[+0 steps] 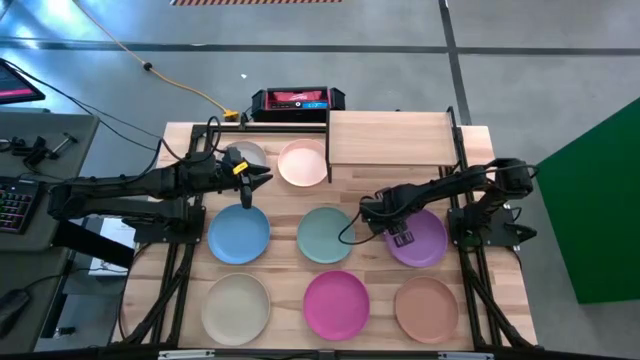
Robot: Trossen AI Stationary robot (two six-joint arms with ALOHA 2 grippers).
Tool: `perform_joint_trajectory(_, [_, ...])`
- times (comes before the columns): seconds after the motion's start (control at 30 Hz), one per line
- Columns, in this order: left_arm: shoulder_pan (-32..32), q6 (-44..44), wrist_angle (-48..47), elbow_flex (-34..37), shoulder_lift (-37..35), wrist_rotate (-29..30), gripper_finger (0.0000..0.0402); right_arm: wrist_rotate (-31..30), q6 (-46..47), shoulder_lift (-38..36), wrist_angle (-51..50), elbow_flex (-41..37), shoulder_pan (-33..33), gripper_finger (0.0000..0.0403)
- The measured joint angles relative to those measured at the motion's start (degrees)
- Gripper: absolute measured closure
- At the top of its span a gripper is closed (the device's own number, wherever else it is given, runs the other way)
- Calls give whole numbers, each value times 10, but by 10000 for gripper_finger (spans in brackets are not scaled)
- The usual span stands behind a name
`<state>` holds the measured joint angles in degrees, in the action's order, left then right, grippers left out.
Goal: Place and stack plates onto a shelf
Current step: Put the purple plate on the shelf
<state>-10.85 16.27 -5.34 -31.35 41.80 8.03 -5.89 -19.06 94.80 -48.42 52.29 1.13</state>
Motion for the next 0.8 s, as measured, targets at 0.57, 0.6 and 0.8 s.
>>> perform_joint_trajectory(0.57, [0,1,0,0,0,0,298,1,8,-1,-24,1,0,399])
perform_joint_trajectory(0.6, [0,1,0,0,0,0,298,1,8,-1,-24,1,0,399])
perform_joint_trajectory(0.8, [0,1,0,0,0,0,298,-1,18,0,-39,10,0,401])
